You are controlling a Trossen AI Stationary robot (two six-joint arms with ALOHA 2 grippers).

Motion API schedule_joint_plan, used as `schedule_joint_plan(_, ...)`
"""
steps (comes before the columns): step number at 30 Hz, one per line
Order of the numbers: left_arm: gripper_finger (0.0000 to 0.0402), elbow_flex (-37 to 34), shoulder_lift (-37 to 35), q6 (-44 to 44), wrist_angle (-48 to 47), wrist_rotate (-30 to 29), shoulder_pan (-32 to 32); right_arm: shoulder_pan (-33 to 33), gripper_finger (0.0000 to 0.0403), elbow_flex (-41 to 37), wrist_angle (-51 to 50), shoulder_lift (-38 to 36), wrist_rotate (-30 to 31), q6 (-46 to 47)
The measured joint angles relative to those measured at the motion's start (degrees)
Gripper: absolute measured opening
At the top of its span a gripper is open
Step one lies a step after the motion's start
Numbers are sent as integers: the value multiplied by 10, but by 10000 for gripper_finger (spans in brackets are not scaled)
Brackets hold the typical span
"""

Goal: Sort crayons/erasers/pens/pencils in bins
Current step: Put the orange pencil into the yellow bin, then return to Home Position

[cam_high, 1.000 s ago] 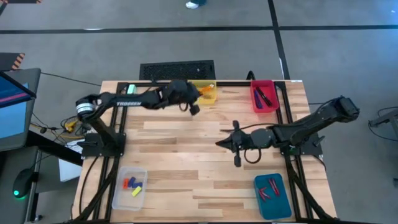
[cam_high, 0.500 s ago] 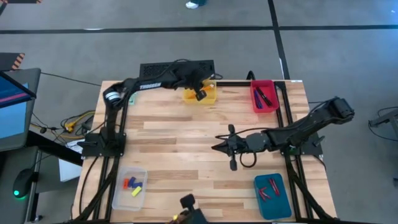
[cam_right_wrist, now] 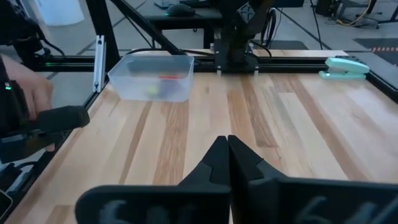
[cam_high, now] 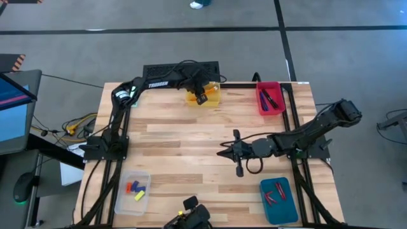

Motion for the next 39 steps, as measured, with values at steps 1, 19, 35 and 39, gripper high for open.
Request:
schedule_joint_plan(1, 14, 0, 0, 0, 0, 4, 0, 0, 5, 0, 0, 0, 0, 0)
schedule_joint_plan(19, 67, 8, -24, 48, -38, -40, -7, 0, 4, 0, -23, 0, 0, 0)
schedule_joint_plan(35, 1, -234, -202, 22, 253, -49, -104, -4, 3, -115, 105, -11, 0, -60)
schedule_joint_plan(39, 1, -327, -272, -16, 341, -35, -125, -17, 5, -163, 145, -42, -11, -59)
